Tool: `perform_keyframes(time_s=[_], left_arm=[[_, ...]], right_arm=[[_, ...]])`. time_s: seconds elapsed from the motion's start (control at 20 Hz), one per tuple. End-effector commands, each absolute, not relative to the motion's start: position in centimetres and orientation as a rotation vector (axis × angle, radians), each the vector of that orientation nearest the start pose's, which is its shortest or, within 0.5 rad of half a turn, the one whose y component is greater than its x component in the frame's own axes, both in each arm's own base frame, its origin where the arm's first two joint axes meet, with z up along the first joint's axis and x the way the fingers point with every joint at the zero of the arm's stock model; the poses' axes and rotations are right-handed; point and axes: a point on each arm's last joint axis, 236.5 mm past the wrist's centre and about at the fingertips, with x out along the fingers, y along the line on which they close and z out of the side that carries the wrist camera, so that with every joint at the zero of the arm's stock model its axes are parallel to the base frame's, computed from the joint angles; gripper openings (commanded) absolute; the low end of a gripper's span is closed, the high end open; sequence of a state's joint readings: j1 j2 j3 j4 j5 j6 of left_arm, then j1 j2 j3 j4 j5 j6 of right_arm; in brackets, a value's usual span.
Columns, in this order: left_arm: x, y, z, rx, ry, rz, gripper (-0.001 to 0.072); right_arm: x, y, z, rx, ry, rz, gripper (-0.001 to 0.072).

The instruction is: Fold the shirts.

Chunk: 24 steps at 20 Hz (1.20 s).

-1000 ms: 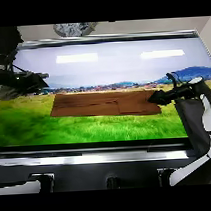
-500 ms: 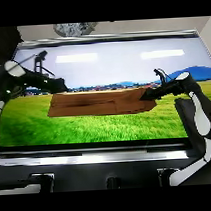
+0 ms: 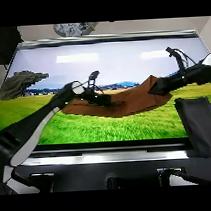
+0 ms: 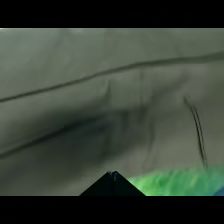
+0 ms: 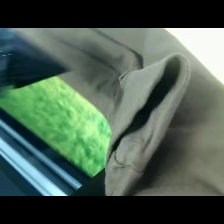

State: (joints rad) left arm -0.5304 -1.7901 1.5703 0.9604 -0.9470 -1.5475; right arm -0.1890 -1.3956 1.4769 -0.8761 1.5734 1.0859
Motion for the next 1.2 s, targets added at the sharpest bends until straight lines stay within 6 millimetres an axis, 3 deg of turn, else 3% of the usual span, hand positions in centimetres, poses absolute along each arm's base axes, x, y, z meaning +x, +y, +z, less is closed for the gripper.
perform_keyframes(time_s=[0.0, 0.15, 0.3, 0.35, 0.45, 0.55, 0.7, 0.8, 0.9, 1.05, 1.15], left_arm=[[38.7, -44.2, -3.9, -0.402, 1.322, -0.799, 0.0037], [36.1, -48.4, -4.9, -0.531, 1.401, -0.856, 0.0037], [33.1, -51.5, -5.3, -0.649, 1.484, -0.918, 0.0037], [33.0, -51.7, -5.1, -0.642, 1.472, -0.944, 0.0036], [34.5, -50.1, -4.4, -0.621, 1.444, -0.956, 0.0034], [37.5, -46.5, -3.1, -0.544, 1.382, -0.92, 0.0033], [41.9, -37.5, 0.8, -0.299, 1.26, -0.831, 0.0034], [44.5, -30.1, 4.6, -0.141, 1.165, -0.724, 0.0034], [46.3, -23.4, 9.5, -0.092, 1.059, -0.606, 0.0034], [46.8, -16.6, 17.0, -0.132, 0.902, -0.499, 0.0035], [46.1, -14.2, 20.5, -0.142, 0.824, -0.462, 0.0036]], right_arm=[[34.5, 7.2, 14.2, 0.16, 1.199, 0.645, 0.0048], [33.4, 7.3, 16.7, 0.143, 1.139, 0.617, 0.0048], [32.9, 7.0, 17.3, 0.128, 1.126, 0.591, 0.0049], [33.0, 6.8, 17.2, 0.138, 1.131, 0.575, 0.005], [33.9, 6.8, 17.1, 0.157, 1.117, 0.559, 0.0049], [35.1, 7.4, 16.6, 0.208, 1.112, 0.574, 0.0048], [37.2, 10.4, 15.2, 0.25, 1.11, 0.648, 0.0048], [38.8, 14.4, 13.8, 0.284, 1.111, 0.724, 0.0048], [40.5, 19.5, 12.0, 0.343, 1.105, 0.804, 0.0048], [42.7, 26.4, 7.4, 0.452, 1.129, 0.854, 0.0049], [44.2, 30.5, 3.7, 0.574, 1.154, 0.847, 0.0051]])
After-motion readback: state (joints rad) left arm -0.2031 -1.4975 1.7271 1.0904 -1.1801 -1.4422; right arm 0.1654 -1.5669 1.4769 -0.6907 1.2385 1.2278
